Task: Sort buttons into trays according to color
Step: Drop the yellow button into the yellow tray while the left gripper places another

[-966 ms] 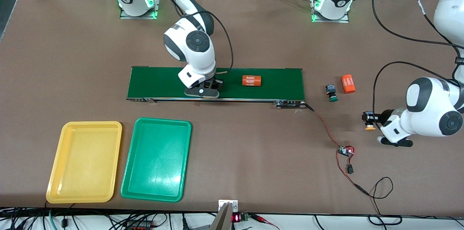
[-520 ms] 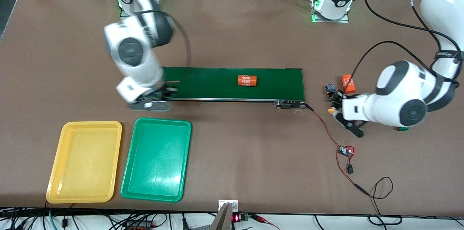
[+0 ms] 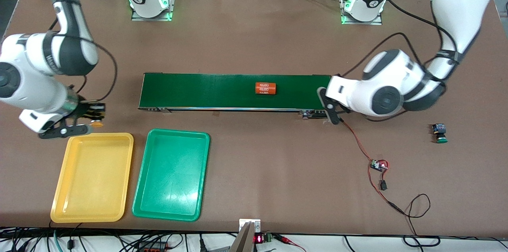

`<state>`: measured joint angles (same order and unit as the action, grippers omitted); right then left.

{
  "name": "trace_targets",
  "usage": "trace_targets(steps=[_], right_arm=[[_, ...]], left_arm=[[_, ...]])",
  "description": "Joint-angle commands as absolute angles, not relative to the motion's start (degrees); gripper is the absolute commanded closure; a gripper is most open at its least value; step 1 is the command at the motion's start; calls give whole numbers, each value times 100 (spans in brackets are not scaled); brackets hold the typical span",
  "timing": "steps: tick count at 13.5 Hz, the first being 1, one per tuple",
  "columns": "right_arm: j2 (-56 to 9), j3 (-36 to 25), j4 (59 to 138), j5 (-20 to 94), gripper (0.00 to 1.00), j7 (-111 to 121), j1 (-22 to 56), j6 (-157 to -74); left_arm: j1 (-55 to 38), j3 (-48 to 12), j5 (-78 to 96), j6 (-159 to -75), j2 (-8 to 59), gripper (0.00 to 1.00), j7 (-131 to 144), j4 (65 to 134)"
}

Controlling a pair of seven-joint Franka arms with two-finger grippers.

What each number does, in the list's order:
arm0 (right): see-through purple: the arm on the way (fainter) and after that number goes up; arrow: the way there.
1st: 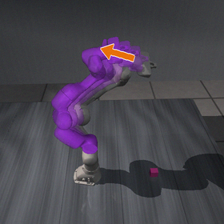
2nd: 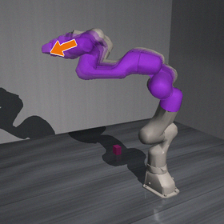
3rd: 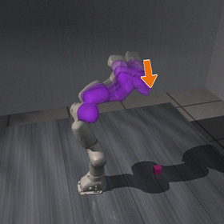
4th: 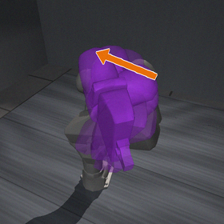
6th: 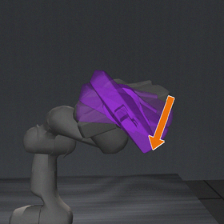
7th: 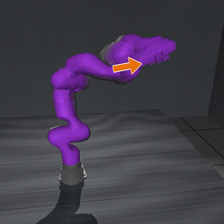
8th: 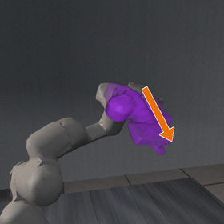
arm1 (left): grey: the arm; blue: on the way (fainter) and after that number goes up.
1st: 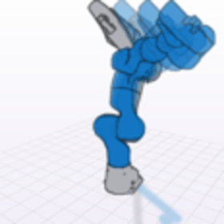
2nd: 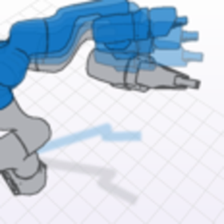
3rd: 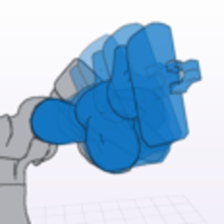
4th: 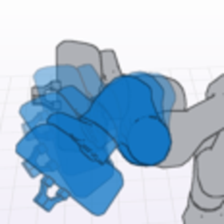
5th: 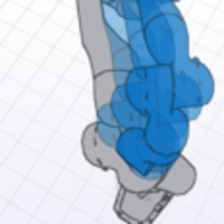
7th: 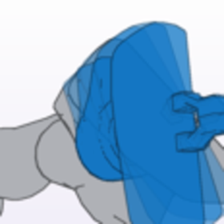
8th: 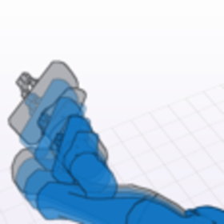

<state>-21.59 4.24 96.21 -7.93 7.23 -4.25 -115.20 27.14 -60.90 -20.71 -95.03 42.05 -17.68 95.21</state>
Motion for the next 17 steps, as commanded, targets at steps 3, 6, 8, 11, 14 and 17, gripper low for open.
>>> trace_targets(steps=[3, 6, 8, 11, 14, 17], right_arm=[[-3127, 213, 9528, -1395, 100, 1160, -633, -13285], [-3663, 141, 9352, -1600, 100, 1317, -773, -14016], [-3910, -8, 9317, -1600, 100, 1423, -791, -14456], [-4148, -149, 9316, -1608, 100, 1634, -809, -14966], [-4227, -220, 9325, -1573, 70, 1688, -817, -15047], [-4219, -220, 9334, -1530, 4, 1652, -826, -15125]], left_arm=[[2418, -5933, -2241, -10518, 4061, 73, 261, 10176], [2049, -5889, -2241, -10766, 4192, 73, 1384, 10204], [1856, -5810, -2241, -11116, 4358, 73, 2063, 10230], [1285, -5293, -2241, -11469, 4377, 58, 2548, 10187], [1379, -5212, -2241, -11304, 4211, 0, 2505, 10151], [1634, -5335, -2241, -10593, 3973, 0, 2522, 9767]])
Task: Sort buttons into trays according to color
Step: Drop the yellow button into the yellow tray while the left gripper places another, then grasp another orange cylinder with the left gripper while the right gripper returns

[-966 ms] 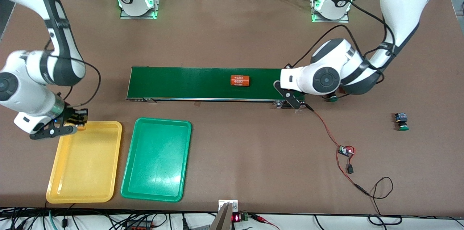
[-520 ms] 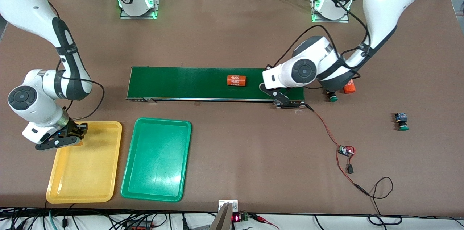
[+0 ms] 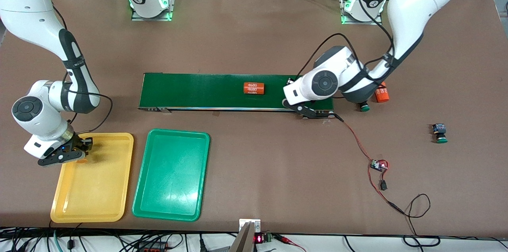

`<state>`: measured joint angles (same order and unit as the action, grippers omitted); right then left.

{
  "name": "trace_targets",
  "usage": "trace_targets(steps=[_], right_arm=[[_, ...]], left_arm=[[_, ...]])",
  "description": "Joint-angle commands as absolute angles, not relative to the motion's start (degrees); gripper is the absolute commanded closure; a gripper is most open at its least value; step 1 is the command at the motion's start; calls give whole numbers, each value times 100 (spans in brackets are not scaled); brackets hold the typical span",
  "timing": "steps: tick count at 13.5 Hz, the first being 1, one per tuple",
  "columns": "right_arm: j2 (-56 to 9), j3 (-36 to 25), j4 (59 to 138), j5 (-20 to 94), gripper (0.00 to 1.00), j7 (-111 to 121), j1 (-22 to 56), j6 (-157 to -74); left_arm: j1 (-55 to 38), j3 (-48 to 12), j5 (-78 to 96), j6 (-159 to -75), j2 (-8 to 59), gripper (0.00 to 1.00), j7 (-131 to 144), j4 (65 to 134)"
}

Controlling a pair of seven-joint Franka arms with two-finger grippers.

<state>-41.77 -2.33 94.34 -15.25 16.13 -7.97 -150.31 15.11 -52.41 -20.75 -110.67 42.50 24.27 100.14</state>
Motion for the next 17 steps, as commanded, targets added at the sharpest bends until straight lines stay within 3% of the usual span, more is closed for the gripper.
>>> trace_targets(steps=[1, 5, 8, 12, 17], right_arm=[[-4184, -220, 9377, -1529, 0, 1644, -835, -15152], [-3720, -185, 9737, -1503, 0, 1670, -817, -14969], [-3026, -115, 10019, -881, 0, 1574, -617, -13857], [-2155, 174, 10072, -853, 0, 618, -413, -12106], [-951, 807, 10669, -380, 0, -657, -290, -11173]], left_arm=[[1678, -5335, -2233, -10304, 3929, 0, 2522, 9512], [2055, -5317, -2215, -9722, 3894, 0, 2496, 9010], [2810, -5117, -2285, -9352, 3928, 0, 2487, 8895], [3155, -4616, -2338, -9018, 3964, 0, 2435, 9245], [3734, -4500, -2951, -9473, 3841, 0, 2408, 10300]])
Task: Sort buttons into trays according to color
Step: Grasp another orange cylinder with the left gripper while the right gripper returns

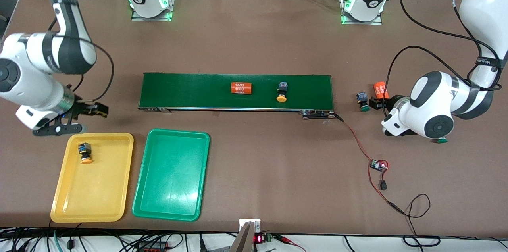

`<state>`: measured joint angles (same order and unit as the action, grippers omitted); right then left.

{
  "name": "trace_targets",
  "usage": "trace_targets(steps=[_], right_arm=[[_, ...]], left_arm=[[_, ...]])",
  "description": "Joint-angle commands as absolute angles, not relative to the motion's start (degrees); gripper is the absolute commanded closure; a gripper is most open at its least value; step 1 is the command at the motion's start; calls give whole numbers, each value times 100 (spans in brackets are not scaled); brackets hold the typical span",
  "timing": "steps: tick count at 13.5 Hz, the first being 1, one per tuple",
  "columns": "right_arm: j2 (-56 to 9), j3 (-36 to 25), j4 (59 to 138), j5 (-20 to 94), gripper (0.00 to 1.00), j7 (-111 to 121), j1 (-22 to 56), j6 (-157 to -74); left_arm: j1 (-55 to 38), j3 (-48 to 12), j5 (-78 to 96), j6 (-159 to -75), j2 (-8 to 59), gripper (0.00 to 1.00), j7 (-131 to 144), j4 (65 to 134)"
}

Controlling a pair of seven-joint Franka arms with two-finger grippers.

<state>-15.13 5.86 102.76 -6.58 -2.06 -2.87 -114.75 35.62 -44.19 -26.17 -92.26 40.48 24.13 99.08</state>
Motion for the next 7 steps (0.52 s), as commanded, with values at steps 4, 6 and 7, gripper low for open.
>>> trace_targets(steps=[4, 6, 7], right_arm=[[-177, 1860, 11144, -105, 0, -1947, -290, -11039], [-88, 2694, 11197, -105, 0, -3044, -290, -11371], [-97, 3125, 11206, -158, 0, -3842, -290, -11564]], left_arm=[[4060, -4474, -3014, -10159, 3902, 4, 2408, 11126], [4148, -4474, -3015, -10606, 4007, 11, 2408, 11389], [4166, -4465, -3023, -10756, 4008, 24, 2408, 11478]])
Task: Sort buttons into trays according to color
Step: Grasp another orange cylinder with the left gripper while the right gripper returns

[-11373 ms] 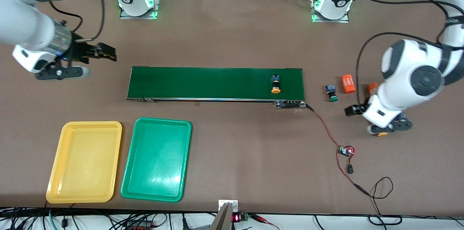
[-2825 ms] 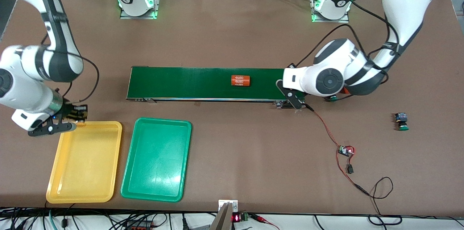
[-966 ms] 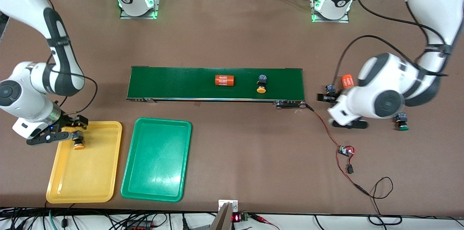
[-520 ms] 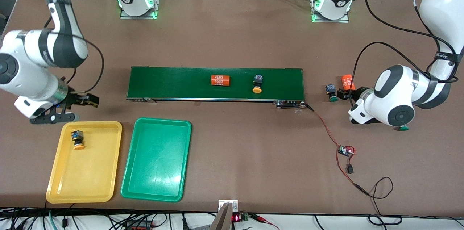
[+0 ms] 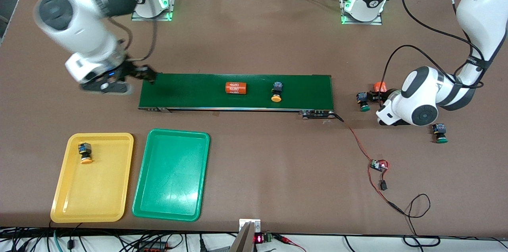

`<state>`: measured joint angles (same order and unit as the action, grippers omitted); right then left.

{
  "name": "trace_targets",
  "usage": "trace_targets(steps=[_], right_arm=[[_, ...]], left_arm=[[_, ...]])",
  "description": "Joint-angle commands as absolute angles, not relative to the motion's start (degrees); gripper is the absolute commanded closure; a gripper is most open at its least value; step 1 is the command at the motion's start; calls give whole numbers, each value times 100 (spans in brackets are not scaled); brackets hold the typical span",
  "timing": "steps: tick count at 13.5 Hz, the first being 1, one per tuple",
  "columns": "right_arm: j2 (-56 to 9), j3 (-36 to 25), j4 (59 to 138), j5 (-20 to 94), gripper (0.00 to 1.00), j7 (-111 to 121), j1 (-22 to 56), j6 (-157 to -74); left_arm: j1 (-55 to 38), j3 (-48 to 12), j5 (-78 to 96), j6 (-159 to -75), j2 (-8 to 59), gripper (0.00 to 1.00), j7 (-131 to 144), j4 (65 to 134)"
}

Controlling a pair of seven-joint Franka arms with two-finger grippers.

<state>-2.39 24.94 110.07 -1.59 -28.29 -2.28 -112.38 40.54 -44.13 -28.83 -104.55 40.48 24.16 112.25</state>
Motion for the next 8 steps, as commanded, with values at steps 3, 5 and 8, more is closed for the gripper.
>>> trace_targets(steps=[3, 5, 8], right_arm=[[-175, 3638, 11373, -237, 0, -4622, -246, -12110], [-281, 3630, 11364, -394, 0, -4946, -54, -12120], [-623, 3639, 11338, -956, 0, -5789, 526, -12120]], left_arm=[[4227, -4447, -3313, -10723, 3982, 61, 2391, 11479], [4210, -4543, -3322, -10348, 3911, 78, 2391, 11339], [4236, -5393, -3313, -9399, 3674, 76, 2382, 10804]])
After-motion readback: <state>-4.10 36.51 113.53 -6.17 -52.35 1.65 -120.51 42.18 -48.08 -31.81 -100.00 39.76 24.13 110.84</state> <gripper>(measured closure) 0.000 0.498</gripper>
